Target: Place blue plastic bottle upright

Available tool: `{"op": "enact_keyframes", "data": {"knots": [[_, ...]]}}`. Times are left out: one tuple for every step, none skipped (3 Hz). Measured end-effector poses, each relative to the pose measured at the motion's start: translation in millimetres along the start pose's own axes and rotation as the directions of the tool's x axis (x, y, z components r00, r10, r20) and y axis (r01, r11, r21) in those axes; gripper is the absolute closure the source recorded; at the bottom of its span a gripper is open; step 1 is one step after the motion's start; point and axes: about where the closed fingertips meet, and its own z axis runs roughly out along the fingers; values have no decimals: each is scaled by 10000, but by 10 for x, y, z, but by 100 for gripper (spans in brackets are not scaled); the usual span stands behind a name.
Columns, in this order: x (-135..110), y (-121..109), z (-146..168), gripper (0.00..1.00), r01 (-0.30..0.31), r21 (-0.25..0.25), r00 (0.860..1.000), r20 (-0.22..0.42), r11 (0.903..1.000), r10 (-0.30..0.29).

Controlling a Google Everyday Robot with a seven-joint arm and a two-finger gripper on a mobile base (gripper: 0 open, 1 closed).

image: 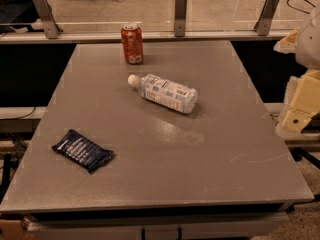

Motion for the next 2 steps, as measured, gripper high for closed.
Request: {"op": "enact_keyframes", "data": {"knots": [[0,0,0,0,0,0,10000,0,10000,0],[-494,-147,293,0,369,-124,9973,642,9992,-360]]}}
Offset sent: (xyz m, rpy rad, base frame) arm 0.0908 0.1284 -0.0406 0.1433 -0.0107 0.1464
